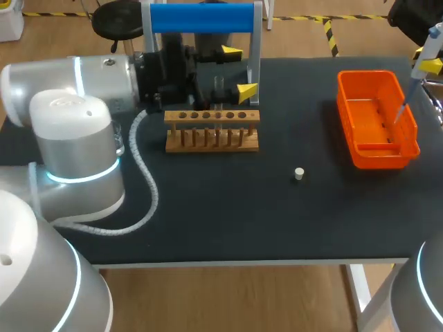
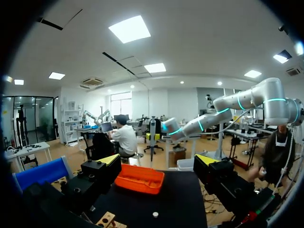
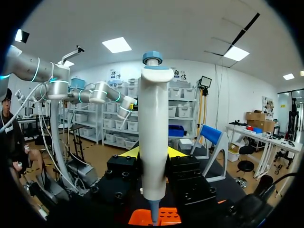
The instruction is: Invert the test tube, pick up the pipette, mount the tip to pipette, aspirate from beaker and dispense into the tube, eject the tip, return the pipette, and cap with the stopper.
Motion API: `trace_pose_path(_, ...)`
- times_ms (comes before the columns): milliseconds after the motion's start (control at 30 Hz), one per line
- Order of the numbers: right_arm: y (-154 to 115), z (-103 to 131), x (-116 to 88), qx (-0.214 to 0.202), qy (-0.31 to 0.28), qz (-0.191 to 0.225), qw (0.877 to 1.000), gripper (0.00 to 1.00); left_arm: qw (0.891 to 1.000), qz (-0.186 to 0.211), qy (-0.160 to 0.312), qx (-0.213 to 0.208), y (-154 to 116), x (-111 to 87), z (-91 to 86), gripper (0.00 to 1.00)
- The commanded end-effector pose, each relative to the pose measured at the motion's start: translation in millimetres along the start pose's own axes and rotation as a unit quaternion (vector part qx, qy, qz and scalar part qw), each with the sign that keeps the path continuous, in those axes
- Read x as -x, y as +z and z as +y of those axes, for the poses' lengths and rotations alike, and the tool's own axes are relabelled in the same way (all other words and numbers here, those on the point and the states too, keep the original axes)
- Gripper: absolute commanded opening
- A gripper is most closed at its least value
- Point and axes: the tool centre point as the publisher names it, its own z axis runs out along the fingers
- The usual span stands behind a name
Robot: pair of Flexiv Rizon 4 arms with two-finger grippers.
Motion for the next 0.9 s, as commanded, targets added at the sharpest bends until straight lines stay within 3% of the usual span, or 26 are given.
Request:
trace_pose_path(33,1,1,-1,-0.002,0.000,-0.001,1.000,0.00,1.000,0.008,-0.003,0.024,77,11.7,-12.9,1.00)
trace_pose_path(500,1,1,-1,-0.002,0.000,-0.001,1.000,0.00,0.998,0.037,0.001,0.050,194,21.1,-36.5,1.00)
trace_pose_path(833,1,1,-1,-0.002,0.000,-0.001,1.000,0.00,0.996,0.082,0.012,0.043,250,16.8,-48.5,1.00)
trace_pose_path(900,1,1,-1,-0.002,0.000,-0.001,1.000,0.00,0.996,0.082,0.012,0.043,250,16.8,-48.5,1.00)
